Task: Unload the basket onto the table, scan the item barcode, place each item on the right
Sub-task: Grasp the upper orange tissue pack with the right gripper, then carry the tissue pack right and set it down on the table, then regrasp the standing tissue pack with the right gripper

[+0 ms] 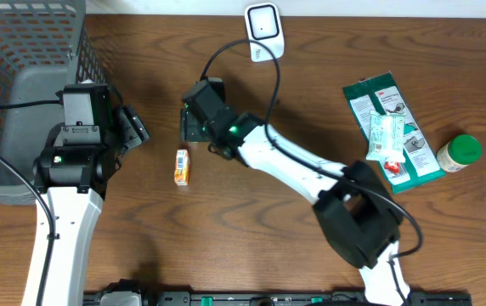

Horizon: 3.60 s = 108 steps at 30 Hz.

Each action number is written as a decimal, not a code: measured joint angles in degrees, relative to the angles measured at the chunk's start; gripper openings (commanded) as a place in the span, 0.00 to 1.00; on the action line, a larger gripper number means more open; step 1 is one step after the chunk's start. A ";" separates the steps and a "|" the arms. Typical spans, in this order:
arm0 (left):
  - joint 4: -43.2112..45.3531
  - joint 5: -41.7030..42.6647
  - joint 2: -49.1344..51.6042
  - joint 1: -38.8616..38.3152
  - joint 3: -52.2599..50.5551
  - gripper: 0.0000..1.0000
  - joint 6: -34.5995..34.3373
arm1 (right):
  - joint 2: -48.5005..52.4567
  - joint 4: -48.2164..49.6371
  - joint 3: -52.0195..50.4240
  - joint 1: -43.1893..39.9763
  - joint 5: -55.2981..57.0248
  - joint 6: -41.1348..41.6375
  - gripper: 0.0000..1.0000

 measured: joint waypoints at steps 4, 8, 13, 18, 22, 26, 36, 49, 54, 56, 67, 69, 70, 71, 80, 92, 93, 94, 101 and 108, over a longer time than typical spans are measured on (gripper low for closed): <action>0.00 0.00 0.00 0.00 0.00 0.83 0.02 | 3.39 2.16 0.00 1.05 2.19 1.20 0.68; 0.00 0.00 0.00 0.00 0.00 0.83 0.00 | 5.31 3.56 0.00 1.60 3.78 1.77 0.60; 0.00 -0.02 0.00 0.00 0.00 0.83 0.00 | 5.35 4.33 0.00 1.84 6.32 2.38 0.45; 0.00 0.00 0.00 0.00 0.00 0.83 0.02 | 5.38 4.33 0.00 1.84 7.74 2.34 0.49; 0.00 0.00 0.00 0.00 0.00 0.83 0.00 | 5.64 5.55 0.00 1.84 8.17 2.36 0.45; 0.00 0.00 0.00 0.00 0.00 0.83 0.00 | 6.64 6.32 0.00 1.84 8.46 2.38 0.22; -0.02 -0.02 0.00 0.00 0.00 0.83 0.00 | 4.07 -3.41 0.15 0.44 8.76 -0.63 0.14; 0.00 0.00 0.00 0.00 0.00 0.83 0.02 | -4.79 -36.81 0.31 -12.22 9.53 -10.25 0.11; 0.00 0.00 0.00 0.00 0.00 0.83 0.00 | -4.76 -37.44 -2.03 -14.99 9.97 -13.14 0.12; 0.00 -0.02 0.00 0.00 0.00 0.83 0.00 | -4.76 -35.43 -4.07 -14.88 9.90 -13.55 0.17; 0.00 -0.02 0.00 0.00 0.00 0.83 0.00 | -4.79 -27.36 -10.16 -11.65 5.79 -17.64 0.75; 0.00 0.00 0.00 0.00 0.00 0.83 0.00 | -4.94 -28.70 -10.08 -11.76 5.29 -18.71 0.76; 0.00 0.00 0.00 0.00 0.00 0.83 0.00 | -5.27 -29.75 -10.01 -11.93 4.81 -19.12 0.78; 0.00 -0.02 0.00 0.00 0.00 0.83 0.00 | -5.57 -30.45 -9.99 -12.15 4.50 -19.41 0.78; 0.00 -0.02 0.00 0.00 0.00 0.83 0.02 | -17.05 -35.26 -9.57 -18.45 0.07 -21.55 0.89; 0.00 0.00 0.00 0.00 0.00 0.83 0.00 | -20.57 -31.23 -12.41 -36.24 -19.65 -24.92 0.37; -0.02 -0.02 0.00 0.00 0.00 0.83 0.00 | -20.57 -29.49 -13.84 -36.59 -20.61 -24.76 0.35; 0.00 0.00 0.00 0.00 0.00 0.83 0.02 | -20.57 -27.36 -15.74 -36.65 -21.46 -24.48 0.34; 0.00 0.00 0.00 0.00 0.00 0.83 0.02 | -20.50 -14.29 -26.67 -34.05 -24.70 -22.36 0.40; 0.00 0.00 0.00 0.00 0.00 0.83 0.02 | -20.50 -3.02 -34.05 -31.04 -24.81 -15.98 0.33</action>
